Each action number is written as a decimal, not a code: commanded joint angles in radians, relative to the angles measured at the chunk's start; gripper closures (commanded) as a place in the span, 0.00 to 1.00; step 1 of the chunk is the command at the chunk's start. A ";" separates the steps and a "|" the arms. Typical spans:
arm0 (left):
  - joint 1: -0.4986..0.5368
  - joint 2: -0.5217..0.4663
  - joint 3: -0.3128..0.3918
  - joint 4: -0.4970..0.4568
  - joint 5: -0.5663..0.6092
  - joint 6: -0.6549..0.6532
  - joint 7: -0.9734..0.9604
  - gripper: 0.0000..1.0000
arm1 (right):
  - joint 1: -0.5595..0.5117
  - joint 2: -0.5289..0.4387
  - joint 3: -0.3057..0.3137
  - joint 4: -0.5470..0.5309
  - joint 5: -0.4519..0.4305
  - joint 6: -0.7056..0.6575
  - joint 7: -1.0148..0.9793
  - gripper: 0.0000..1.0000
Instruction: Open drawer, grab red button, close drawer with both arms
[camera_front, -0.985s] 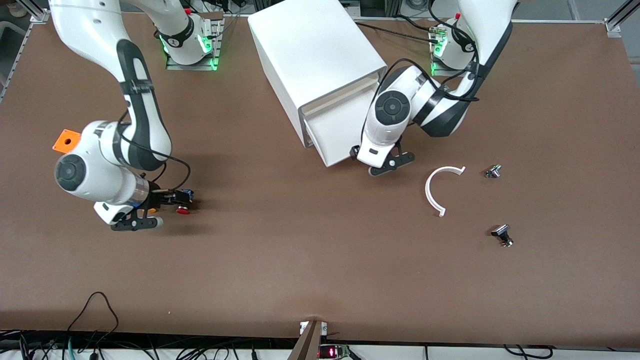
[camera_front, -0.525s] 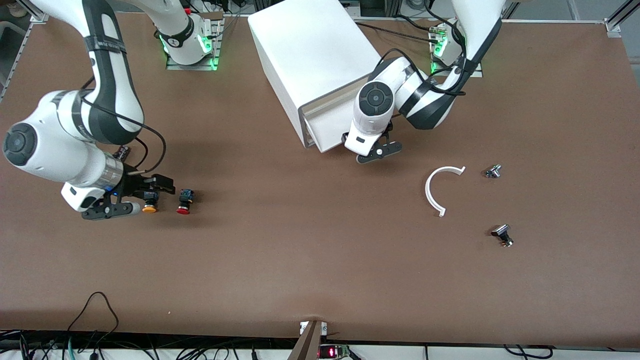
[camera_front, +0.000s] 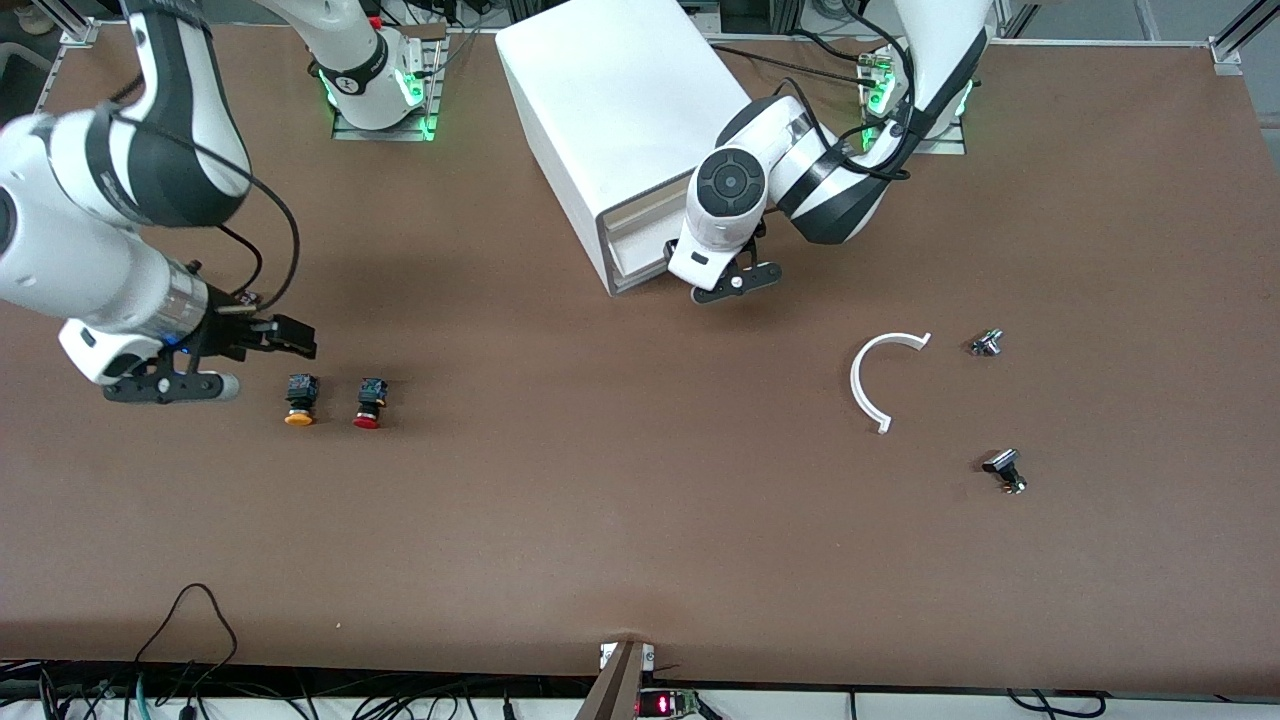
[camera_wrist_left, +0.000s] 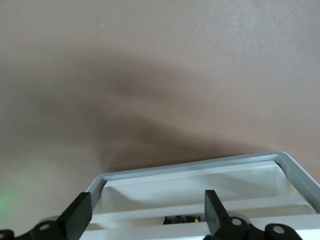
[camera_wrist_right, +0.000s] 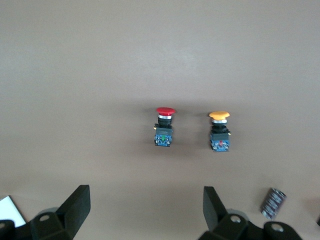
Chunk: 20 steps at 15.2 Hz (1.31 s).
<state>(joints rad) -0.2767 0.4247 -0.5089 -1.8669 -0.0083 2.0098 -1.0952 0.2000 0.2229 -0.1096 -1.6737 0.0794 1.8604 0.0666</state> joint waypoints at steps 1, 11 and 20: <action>-0.003 -0.015 -0.022 -0.014 -0.035 -0.011 -0.003 0.01 | -0.173 -0.088 0.177 -0.009 -0.053 -0.079 0.074 0.00; -0.018 -0.004 -0.030 -0.012 -0.036 -0.031 -0.015 0.01 | -0.223 -0.194 0.235 0.060 -0.050 -0.251 0.076 0.00; -0.007 -0.009 -0.049 -0.003 -0.038 -0.065 -0.014 0.01 | -0.203 -0.212 0.223 0.071 -0.115 -0.280 0.107 0.00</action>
<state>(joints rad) -0.2926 0.4281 -0.5536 -1.8762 -0.0229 1.9807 -1.1069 -0.0049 0.0283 0.1128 -1.6121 -0.0149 1.6007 0.1510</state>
